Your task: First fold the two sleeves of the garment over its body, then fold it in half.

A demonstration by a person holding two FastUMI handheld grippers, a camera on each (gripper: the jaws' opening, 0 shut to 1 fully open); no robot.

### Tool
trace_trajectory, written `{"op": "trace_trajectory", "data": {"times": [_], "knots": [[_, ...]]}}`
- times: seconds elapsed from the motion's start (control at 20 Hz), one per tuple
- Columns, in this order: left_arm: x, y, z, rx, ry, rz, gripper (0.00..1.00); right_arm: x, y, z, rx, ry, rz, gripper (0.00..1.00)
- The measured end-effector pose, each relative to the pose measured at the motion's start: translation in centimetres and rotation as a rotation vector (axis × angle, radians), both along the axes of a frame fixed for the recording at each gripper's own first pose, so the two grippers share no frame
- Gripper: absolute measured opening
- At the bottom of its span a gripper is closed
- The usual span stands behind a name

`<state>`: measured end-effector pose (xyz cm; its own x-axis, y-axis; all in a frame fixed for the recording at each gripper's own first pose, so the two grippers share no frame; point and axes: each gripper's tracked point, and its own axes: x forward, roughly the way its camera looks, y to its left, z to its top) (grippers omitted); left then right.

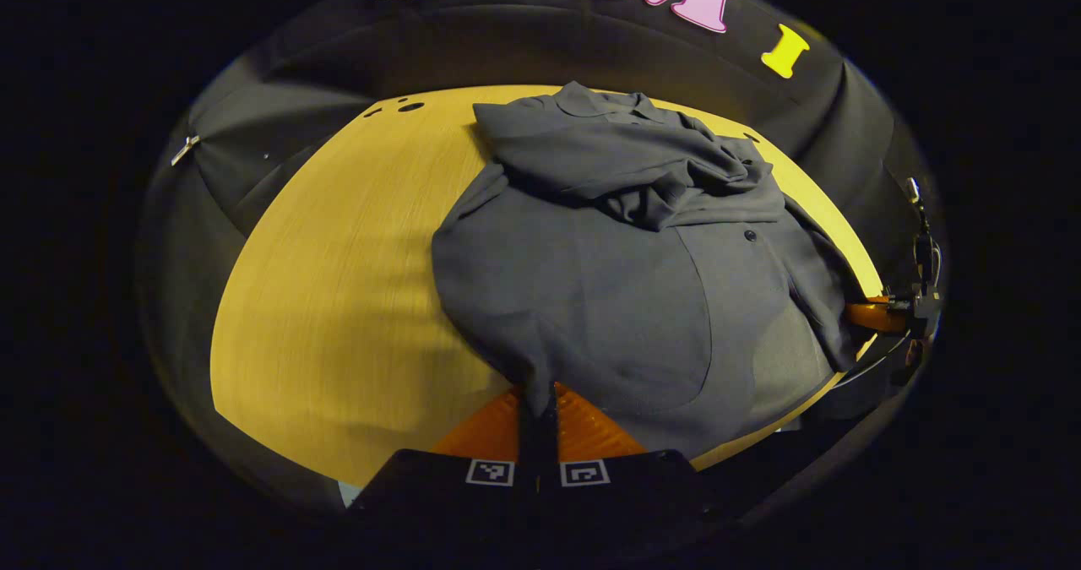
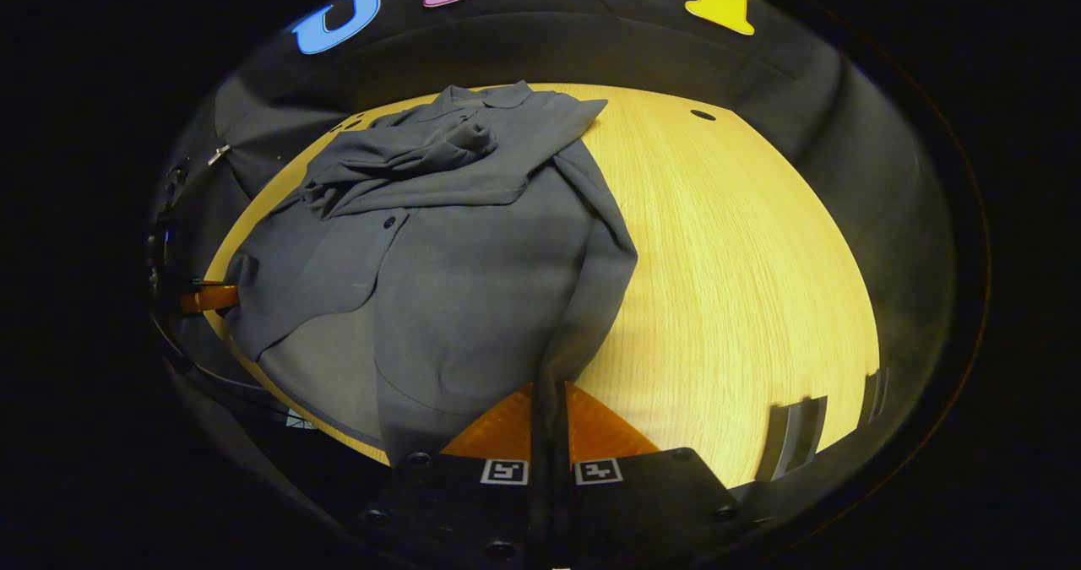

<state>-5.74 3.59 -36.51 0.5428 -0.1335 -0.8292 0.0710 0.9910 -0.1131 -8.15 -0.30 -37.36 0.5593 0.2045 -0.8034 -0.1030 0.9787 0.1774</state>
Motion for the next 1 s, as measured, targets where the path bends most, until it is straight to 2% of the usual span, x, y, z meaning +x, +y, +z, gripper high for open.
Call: {"op": "trace_trajectory", "data": {"times": [0.2,0.4,0.5,0.55,0.6,0.65,0.7,0.85,0.9,1.0], "knots": [[-2.9,0.5,1.0,-0.022,0.010,-0.033,0.06,-1.3,-0.5,2.1,0.073,-0.009,-0.045,0.05],[-5.6,-0.3,3.5,-0.071,0.021,-0.057,0.05,-3.3,-1.1,4.0,0.088,-0.023,-0.048,0.05],[-4.5,-0.1,5.7,-0.098,-0.008,-0.028,0.06,-3.1,-1.0,5.8,0.108,-0.055,-0.056,0.05],[-3.9,0.0,6.8,-0.115,-0.028,-0.004,0.02,-2.6,-1.1,7.0,0.121,-0.077,-0.069,0.05],[-3.0,0.2,7.9,-0.126,-0.047,0.016,0.06,-1.9,-1.3,8.1,0.133,-0.099,-0.081,0.05],[-2.4,0.2,9.1,-0.134,-0.073,0.027,0.02,-1.2,-1.6,9.0,0.141,-0.124,-0.093,0.05],[-1.4,0.3,10.5,-0.139,-0.103,0.032,0.06,-0.1,-1.8,10.2,0.152,-0.153,-0.101,0.05],[2.6,0.2,14.1,-0.149,-0.202,0.035,0.05,3.7,-2.1,14.0,0.183,-0.246,-0.120,0.05],[4.0,0.3,15.3,-0.150,-0.234,0.028,0.02,5.0,-2.1,15.5,0.196,-0.285,-0.124,0.05],[6.7,0.5,17.3,-0.151,-0.297,0.023,0.06,7.8,-2.0,17.9,0.206,-0.347,-0.116,0.05]]}}
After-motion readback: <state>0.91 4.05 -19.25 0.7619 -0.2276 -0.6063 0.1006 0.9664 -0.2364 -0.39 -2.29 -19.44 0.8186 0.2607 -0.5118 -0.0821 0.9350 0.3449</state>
